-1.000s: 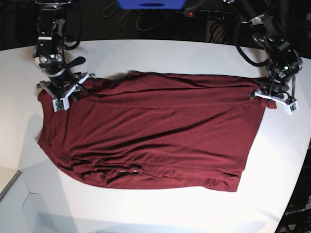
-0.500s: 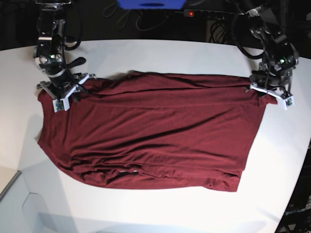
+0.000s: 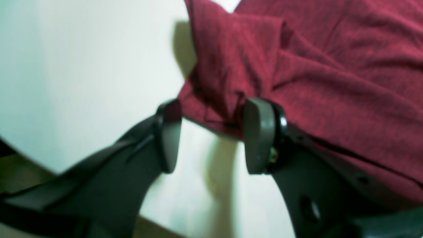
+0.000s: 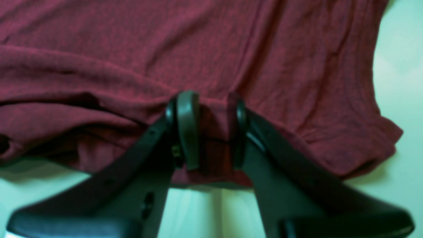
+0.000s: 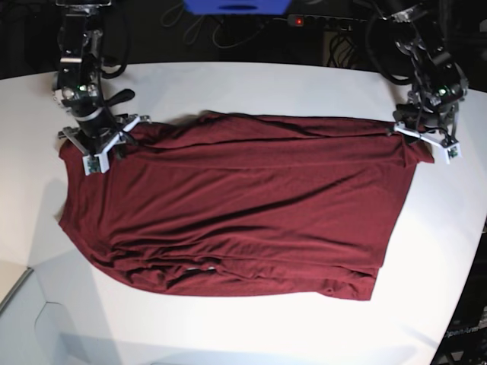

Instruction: Layout the t-shirt on the table in an organized manner, then fold the t-shirt properly

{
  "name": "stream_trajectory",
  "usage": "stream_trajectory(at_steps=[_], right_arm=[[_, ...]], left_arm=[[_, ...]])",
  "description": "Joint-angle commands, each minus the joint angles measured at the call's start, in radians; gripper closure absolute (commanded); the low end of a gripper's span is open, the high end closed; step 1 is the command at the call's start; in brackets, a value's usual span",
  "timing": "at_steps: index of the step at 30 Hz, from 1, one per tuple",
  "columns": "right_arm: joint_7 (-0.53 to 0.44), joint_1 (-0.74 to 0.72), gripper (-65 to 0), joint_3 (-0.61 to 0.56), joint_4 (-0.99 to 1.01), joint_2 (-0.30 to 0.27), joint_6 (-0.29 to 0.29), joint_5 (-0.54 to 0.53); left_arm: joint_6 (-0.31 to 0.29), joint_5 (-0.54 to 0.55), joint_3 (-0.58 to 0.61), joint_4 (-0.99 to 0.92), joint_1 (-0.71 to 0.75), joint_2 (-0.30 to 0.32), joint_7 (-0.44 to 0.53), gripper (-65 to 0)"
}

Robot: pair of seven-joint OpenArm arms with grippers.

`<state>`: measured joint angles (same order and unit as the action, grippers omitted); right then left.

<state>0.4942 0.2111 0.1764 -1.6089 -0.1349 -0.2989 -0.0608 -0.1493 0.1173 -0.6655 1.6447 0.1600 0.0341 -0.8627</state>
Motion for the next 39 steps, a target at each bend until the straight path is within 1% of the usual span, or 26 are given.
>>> stream_trajectory(at_steps=[1,6,11,13,16,24,25,29,31,34,37,39], right_arm=[[-0.022,-0.006,-16.3,0.004,-0.018,-0.007,0.0,-0.011],[-0.022,-0.005,-16.3,0.004,-0.018,-0.007,0.0,-0.011],[-0.022,-0.003,-16.6,0.004,-0.018,-0.007,0.0,-0.011],[-0.021,-0.003,-16.7,0.004,-0.018,-0.007,0.0,-0.011],[-0.019,0.0,-17.1,0.004,-0.018,-0.007,0.0,-0.011],[-0.019,0.021,-24.1,0.002,-0.043,-0.006,0.0,-0.011],[-0.019,0.032,-24.8,0.002,-0.063,-0.004,0.0,-0.011],[-0.019,0.077,-26.4,0.002,-0.166,0.03,0.0,-0.011],[-0.019,0.101,-28.1,0.001,-0.218,0.045,0.0,-0.011],[-0.019,0.135,-29.9,-0.03,-0.261,0.057,0.0,-0.009],[-0.019,0.161,-30.3,-0.073,-0.259,0.06,0.0,-0.007],[-0.019,0.172,-30.3,-0.097,-0.242,0.062,0.0,-0.007]], left_arm=[[0.003,0.003,-0.001,0.009,-0.012,0.011,0.033,-29.8],[0.003,-0.003,-0.001,-0.048,-0.012,0.013,0.052,-29.8],[0.003,0.003,-0.003,-0.079,-0.012,0.036,0.055,-29.8],[0.003,0.003,-0.007,-0.085,-0.012,0.051,0.072,-29.8],[0.003,0.003,-0.007,-0.122,-0.012,0.051,0.086,-29.8],[0.003,0.005,-0.001,-0.219,-0.049,0.046,0.087,-29.1],[0.003,0.005,-0.001,-0.219,-0.052,0.045,0.087,-28.5],[0.003,0.005,0.0,-0.217,-0.06,0.04,0.087,-19.3],[0.003,0.005,0.016,-0.219,-0.066,0.04,0.087,-16.6],[0.001,0.005,0.036,-0.214,-0.061,0.042,0.087,-16.3],[0.001,0.005,0.049,-0.214,-0.058,0.042,0.084,-16.0],[0.001,0.005,0.049,-0.214,-0.058,0.042,0.084,-13.2]])
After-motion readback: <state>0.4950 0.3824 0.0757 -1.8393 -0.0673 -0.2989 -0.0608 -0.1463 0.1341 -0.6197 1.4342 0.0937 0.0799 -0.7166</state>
